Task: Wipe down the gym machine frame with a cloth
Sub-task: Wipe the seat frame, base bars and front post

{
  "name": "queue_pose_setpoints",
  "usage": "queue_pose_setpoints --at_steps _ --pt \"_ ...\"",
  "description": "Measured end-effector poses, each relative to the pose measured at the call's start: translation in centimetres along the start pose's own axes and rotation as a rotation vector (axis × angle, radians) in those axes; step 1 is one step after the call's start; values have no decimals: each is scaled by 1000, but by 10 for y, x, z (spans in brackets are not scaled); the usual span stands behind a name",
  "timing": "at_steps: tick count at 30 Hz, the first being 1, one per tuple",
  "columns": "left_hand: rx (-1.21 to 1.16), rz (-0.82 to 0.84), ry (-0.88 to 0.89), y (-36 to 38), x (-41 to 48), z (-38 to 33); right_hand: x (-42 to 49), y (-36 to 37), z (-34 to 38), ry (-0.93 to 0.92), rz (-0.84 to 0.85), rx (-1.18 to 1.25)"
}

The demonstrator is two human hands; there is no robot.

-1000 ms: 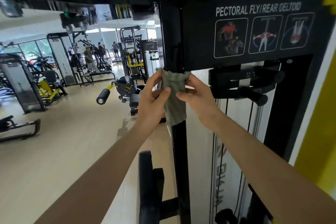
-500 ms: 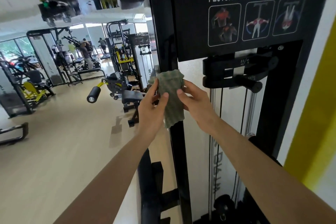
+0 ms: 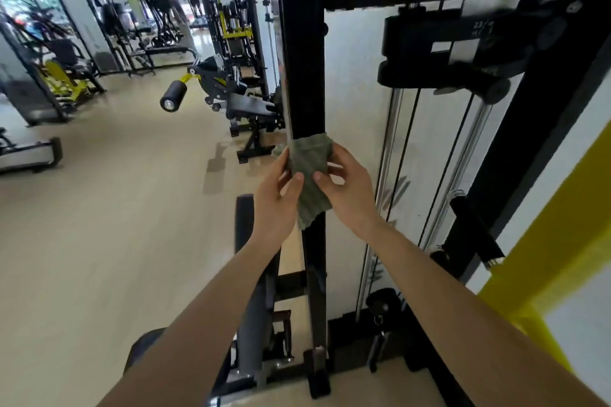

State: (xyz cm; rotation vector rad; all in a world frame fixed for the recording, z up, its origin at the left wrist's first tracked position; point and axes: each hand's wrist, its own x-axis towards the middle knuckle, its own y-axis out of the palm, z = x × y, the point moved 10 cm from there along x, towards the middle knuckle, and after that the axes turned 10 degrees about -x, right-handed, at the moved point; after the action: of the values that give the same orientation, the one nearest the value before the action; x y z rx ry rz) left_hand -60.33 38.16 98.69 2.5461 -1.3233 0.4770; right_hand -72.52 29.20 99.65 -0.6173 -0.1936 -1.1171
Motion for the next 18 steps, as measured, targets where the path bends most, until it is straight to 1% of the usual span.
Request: queue_pose_setpoints --at_steps 3,11,14,18 --pt "10 -70 -81 0 -17 32 -10 10 -25 -1 38 1" --pt "79 -245 -184 -2 -56 99 -39 37 -95 77 109 27" --pt "60 -281 -222 0 -73 127 -54 47 -117 71 96 8" --pt "74 -310 -267 0 -90 161 -77 67 -161 155 142 29"
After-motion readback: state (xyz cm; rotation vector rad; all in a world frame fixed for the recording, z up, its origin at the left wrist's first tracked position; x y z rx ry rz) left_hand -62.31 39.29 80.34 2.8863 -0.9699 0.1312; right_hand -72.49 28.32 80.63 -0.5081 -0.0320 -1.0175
